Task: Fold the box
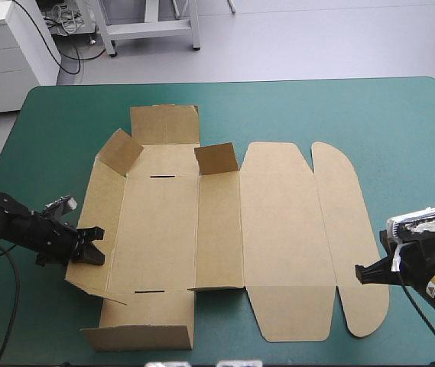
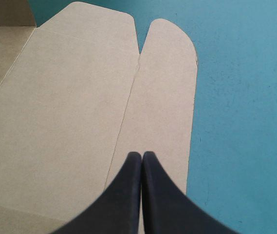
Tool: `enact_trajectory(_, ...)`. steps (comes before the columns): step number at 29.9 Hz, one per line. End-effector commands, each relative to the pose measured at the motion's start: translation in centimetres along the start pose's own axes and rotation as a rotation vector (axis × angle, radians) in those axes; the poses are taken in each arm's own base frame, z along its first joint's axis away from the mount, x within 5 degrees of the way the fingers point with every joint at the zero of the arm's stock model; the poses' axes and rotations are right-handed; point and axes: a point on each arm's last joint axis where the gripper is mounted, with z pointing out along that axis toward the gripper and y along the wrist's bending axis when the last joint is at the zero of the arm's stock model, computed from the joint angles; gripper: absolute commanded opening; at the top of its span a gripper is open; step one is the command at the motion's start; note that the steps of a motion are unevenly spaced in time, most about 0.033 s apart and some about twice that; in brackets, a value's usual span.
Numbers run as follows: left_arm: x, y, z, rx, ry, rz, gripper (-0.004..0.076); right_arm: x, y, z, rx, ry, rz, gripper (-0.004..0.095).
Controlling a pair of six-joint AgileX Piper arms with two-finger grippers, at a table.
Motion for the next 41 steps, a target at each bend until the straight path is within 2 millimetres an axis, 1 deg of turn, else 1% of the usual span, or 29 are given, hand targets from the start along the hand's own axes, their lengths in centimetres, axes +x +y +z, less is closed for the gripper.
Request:
enact_trajectory(1,0.5,-1.3,-1.0,0.054,0.021,0.000,-0.0008,-1.1,-0.2,-0.5,0.011,-0.080,-0.010,-0.0021)
enact_trajectory(6,0.4,-1.4,-1.1,0.054,0.009,-0.002,-0.0008,-1.1,-0.2,-0.5,0.012,-0.073,-0.010,-0.0021)
enact_trajectory(10,-0.5,-1.9,-2.1,0.057,-0.038,0.043,-0.0008,-1.0,-0.2,-0.5,0.013,-0.068,-0.010,-0.0021)
enact_trajectory(12,-1.1,-2.4,-2.8,0.032,-0.048,0.083,-0.0008,-1.0,-0.2,-0.5,0.013,-0.068,-0.010,-0.0021)
enact_trajectory(15,-1.9,-3.6,-3.6,-0.068,-0.035,0.160,-0.0008,-1.0,-0.2,-0.5,0.013,-0.068,-0.010,-0.0021)
enact_trajectory(18,-2.7,-5.2,-3.9,-0.209,0.002,0.282,-0.0008,-1.1,-0.2,-0.5,0.012,-0.073,-0.010,-0.0021)
enact_trajectory(21,-3.4,-7.4,-4.2,-0.341,0.026,0.431,-0.0008,-1.1,-0.2,-0.5,0.012,-0.074,-0.010,-0.0021)
enact_trajectory(27,-5.9,-11.6,-4.9,-0.492,-0.013,0.638,-0.0008,-1.1,-0.2,-0.5,0.012,-0.076,-0.010,-0.0021)
enact_trajectory(31,-7.3,-13.9,-4.6,-0.606,-0.012,0.762,-0.0008,-1.1,-0.2,-0.5,0.011,-0.080,-0.010,-0.0021)
enact_trajectory(35,-8.6,-16.6,-4.1,-0.716,-0.026,0.887,-0.0008,-1.1,-0.2,-0.5,0.011,-0.082,-0.010,-0.0021)
enact_trajectory(37,-9.3,-17.7,-3.6,-0.782,-0.024,0.947,-0.0008,-1.1,-0.2,-0.5,0.011,-0.082,-0.010,-0.0021)
enact_trajectory(41,-10.2,-19.9,-2.2,-0.939,0.008,1.127,-0.0008,-1.1,-0.2,-0.5,0.011,-0.082,-0.010,-0.0022)
